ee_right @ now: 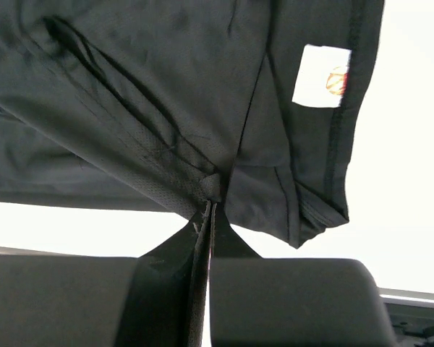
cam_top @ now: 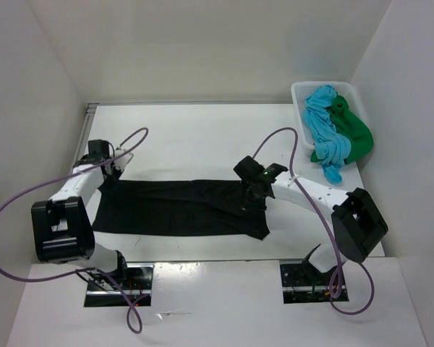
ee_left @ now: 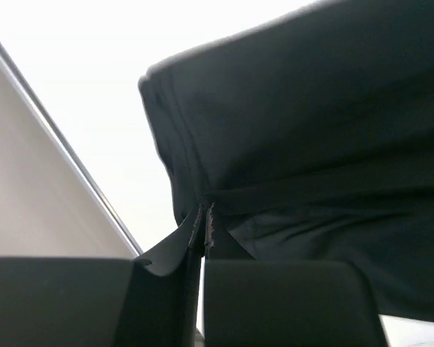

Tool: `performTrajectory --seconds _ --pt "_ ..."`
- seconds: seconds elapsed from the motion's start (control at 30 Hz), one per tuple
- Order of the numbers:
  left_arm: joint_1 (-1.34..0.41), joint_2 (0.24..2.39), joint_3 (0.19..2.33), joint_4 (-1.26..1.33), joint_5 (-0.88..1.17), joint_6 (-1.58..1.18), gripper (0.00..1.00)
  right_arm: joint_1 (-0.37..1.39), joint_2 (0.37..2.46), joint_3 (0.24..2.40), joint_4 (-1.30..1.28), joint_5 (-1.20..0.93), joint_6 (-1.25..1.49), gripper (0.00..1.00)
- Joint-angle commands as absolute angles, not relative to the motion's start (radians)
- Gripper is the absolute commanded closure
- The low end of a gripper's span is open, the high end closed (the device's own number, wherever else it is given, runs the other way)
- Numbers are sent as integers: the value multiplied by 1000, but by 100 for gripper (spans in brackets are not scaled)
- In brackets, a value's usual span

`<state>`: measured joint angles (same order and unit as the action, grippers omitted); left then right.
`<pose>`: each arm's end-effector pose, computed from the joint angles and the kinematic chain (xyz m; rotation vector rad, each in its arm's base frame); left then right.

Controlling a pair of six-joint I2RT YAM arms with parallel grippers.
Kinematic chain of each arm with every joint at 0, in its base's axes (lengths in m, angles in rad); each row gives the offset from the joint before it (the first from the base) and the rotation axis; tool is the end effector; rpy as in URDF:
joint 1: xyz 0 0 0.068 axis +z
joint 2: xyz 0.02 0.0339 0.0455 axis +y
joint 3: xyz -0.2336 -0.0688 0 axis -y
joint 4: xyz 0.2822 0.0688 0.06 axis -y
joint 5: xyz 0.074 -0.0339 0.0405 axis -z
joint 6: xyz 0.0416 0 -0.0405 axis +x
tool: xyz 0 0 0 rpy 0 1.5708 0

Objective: Fold and stack the t-shirts
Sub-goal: Fold the other side of the tshirt into a rectangle

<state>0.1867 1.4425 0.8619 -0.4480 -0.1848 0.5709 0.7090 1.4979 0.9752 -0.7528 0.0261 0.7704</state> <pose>0.3113 0.0666 0.1421 0.4407 2.6247 0.5025 0.2368 0.2017 0.1470 0.0945 2.8929 0.2623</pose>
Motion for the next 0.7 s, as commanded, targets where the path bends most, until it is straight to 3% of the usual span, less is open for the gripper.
performTrajectory --seconds 0.0,0.33,0.47,0.67 --pt "193 1541 1058 -413 -133 506 100 701 1451 1061 -812 118 764 100" --pt "184 1678 1258 -296 -97 338 100 584 1643 1353 -811 253 632 100" --pt "184 1658 1224 -296 -87 365 100 584 1597 1312 -811 227 644 100" --pt "184 1536 1002 -331 -122 503 100 641 1506 1148 -821 120 736 100"
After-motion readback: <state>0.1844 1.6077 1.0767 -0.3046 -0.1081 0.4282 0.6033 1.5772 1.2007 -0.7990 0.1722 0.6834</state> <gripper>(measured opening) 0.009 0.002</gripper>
